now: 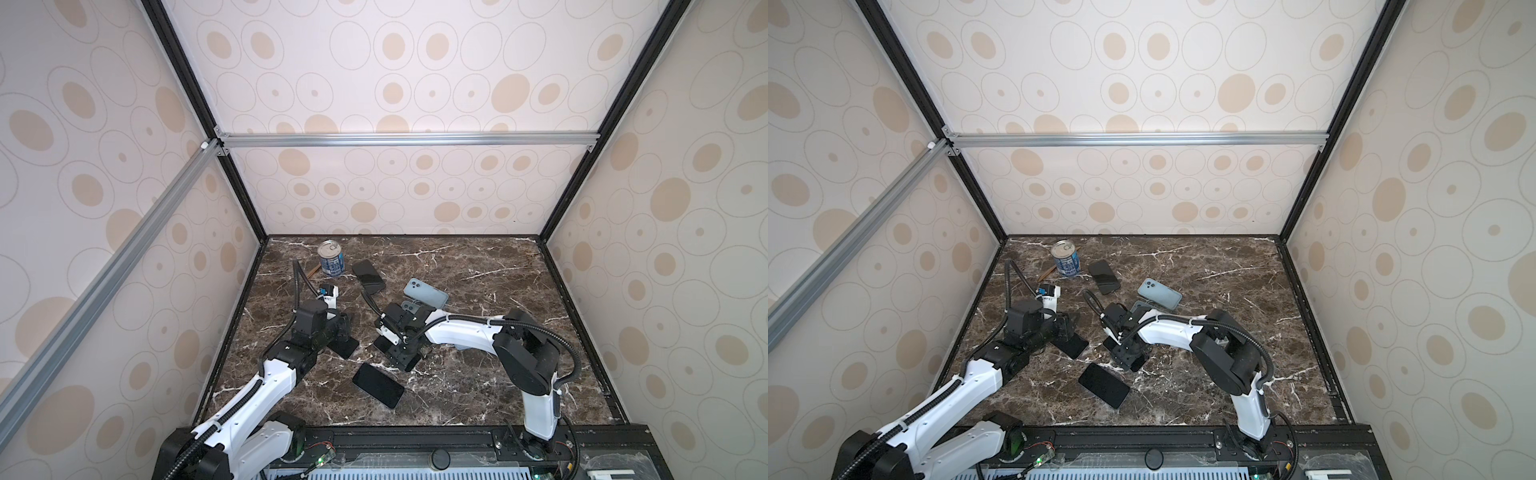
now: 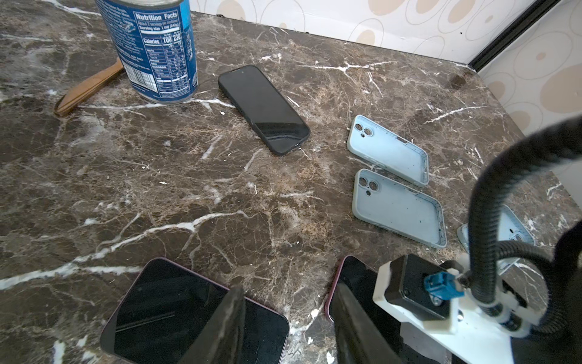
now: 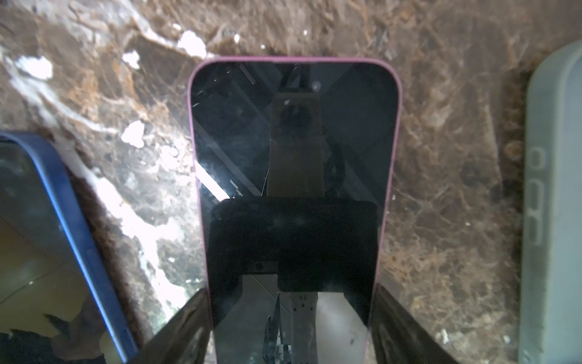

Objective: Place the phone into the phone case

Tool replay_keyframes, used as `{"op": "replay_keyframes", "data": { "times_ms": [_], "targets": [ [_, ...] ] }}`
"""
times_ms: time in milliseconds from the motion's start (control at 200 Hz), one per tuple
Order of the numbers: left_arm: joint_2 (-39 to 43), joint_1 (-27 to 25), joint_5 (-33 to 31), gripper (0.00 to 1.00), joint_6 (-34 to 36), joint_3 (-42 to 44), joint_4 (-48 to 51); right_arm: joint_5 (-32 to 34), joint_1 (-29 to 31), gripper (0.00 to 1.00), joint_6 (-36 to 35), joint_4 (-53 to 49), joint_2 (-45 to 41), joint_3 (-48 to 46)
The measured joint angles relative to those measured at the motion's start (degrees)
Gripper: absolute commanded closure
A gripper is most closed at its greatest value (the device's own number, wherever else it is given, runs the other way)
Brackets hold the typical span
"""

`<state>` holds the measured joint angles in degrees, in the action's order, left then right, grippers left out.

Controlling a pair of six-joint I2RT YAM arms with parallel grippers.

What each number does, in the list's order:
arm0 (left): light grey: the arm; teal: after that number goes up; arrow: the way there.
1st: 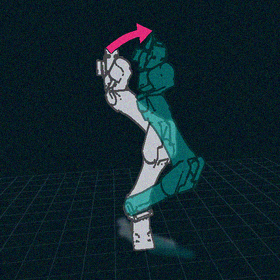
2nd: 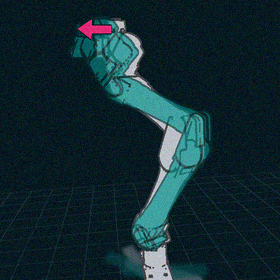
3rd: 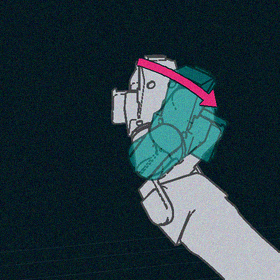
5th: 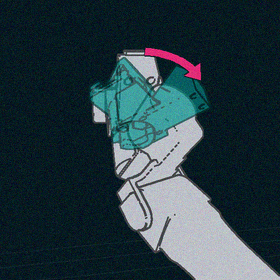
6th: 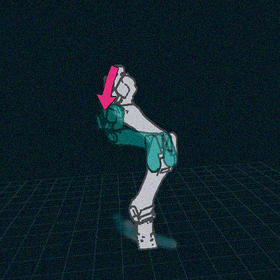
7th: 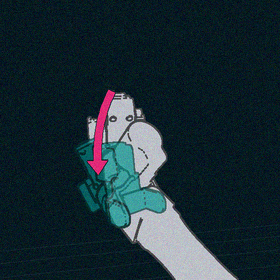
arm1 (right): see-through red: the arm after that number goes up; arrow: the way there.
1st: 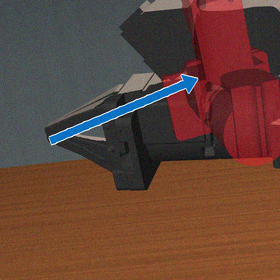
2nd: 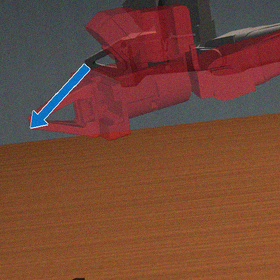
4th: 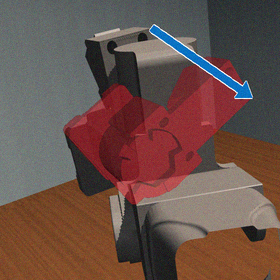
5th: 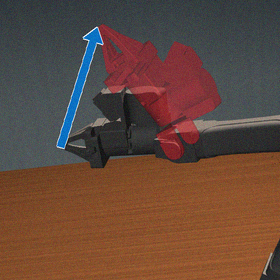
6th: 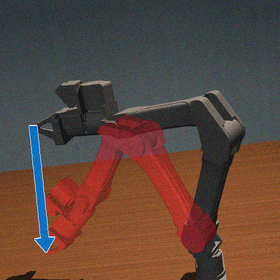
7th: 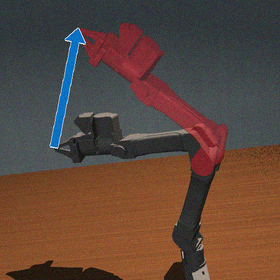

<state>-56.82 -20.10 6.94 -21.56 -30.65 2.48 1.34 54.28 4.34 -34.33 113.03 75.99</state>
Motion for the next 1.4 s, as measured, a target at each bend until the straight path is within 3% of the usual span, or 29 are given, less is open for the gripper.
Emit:
{"op": "replay_keyframes", "data": {
  "times_ms": [370,775,1130,1250,1400],
  "targets": [
    [-2.03,0.00,2.29,0.53,-0.04,-0.02,-0.15,0.22,0.04,0.46,-0.11,7.17,-4.00,-6.58],
    [-8.76,0.00,17.35,0.52,-1.86,-0.02,-3.21,1.68,0.02,0.48,-1.57,17.42,-14.36,-18.29],
    [-12.31,-0.02,30.12,0.50,-5.73,-0.02,-8.63,0.24,0.04,0.48,-4.26,24.98,-20.96,-21.16],
    [-14.60,-0.02,33.27,0.55,-6.84,-0.02,-9.29,-0.31,0.37,0.48,-5.33,26.75,-21.22,-21.16],
    [-16.04,-0.07,35.54,0.79,-7.69,-0.02,-9.29,-0.70,1.62,0.48,-6.34,27.96,-21.35,-21.16]
  ]
}}
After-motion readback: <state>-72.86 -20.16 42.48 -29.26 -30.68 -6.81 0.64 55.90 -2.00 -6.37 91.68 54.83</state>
